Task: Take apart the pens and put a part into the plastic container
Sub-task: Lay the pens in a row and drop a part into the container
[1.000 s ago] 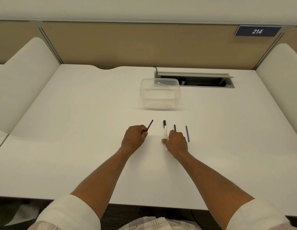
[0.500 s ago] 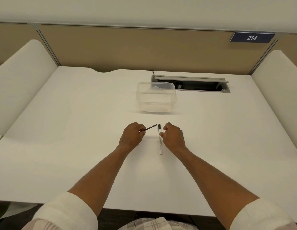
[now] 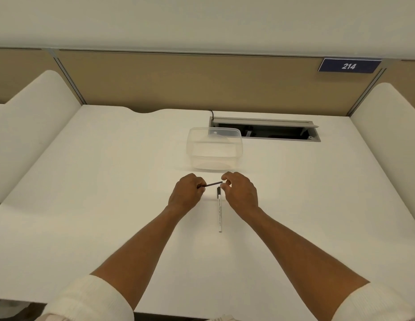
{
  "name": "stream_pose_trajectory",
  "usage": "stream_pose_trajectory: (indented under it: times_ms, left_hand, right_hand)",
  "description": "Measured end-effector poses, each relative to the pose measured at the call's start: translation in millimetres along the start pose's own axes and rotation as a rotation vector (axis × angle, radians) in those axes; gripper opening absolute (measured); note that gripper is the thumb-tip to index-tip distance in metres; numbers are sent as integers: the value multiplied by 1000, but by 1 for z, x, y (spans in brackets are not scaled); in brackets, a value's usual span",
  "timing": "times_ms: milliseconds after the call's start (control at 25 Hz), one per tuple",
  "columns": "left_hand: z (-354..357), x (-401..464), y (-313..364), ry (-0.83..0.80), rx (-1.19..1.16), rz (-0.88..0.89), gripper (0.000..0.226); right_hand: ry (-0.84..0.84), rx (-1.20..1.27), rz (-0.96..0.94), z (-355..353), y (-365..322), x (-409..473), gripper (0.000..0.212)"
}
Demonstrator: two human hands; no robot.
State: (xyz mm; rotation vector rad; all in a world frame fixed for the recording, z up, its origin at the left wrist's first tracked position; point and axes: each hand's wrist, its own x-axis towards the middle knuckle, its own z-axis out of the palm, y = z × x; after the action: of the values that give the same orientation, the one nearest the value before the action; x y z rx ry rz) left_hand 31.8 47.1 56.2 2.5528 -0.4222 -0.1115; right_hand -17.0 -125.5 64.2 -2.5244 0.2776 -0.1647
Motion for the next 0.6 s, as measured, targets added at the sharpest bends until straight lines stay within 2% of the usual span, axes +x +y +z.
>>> stream_pose_trajectory:
  times_ms: [440, 600]
  left_hand:
    - [-10, 56, 26, 84, -78, 11, 16]
    - [-17, 82, 29, 102, -90, 0, 17]
  right_hand:
    - [123, -132, -141, -19, -3, 49, 12]
    - [120, -142, -119, -23, -6, 75, 11]
